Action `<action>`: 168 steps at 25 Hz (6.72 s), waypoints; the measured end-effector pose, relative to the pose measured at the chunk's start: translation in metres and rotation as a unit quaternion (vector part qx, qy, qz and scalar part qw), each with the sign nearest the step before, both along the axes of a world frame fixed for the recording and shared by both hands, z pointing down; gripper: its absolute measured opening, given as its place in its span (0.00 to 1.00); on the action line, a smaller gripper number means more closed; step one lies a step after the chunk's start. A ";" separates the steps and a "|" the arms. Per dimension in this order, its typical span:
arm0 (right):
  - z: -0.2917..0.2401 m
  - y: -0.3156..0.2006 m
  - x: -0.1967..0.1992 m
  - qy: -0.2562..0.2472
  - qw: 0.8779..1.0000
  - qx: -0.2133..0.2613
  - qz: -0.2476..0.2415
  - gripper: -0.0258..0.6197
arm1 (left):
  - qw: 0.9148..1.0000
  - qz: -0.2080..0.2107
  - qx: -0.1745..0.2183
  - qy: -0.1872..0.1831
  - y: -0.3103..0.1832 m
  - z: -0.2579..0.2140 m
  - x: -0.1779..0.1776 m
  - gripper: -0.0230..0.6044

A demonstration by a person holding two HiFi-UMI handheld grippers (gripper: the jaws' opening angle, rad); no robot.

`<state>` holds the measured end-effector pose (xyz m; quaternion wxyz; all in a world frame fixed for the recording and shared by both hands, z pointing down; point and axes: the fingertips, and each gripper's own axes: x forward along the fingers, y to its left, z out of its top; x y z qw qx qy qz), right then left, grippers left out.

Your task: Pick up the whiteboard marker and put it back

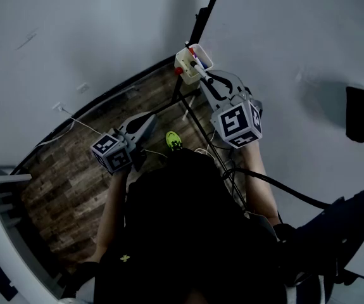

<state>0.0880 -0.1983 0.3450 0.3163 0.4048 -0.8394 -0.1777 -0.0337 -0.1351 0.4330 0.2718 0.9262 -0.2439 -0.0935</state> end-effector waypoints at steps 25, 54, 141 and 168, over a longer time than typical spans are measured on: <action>0.019 -0.045 0.022 0.003 1.000 -0.008 0.020 0.18 | 1.000 -0.015 -0.001 0.003 -0.007 -0.012 -0.002 0.07; 0.065 -0.093 0.028 -0.001 0.999 -0.028 0.041 0.18 | 0.999 -0.030 -0.041 -0.017 -0.013 -0.001 -0.009 0.07; 0.046 0.007 0.021 -0.036 0.987 -0.021 0.154 0.25 | 0.998 0.019 -0.054 -0.004 0.047 0.006 -0.059 0.07; 0.059 0.090 0.027 -0.089 0.973 -0.040 0.211 0.23 | 0.996 0.081 -0.018 -0.023 0.060 -0.015 -0.053 0.07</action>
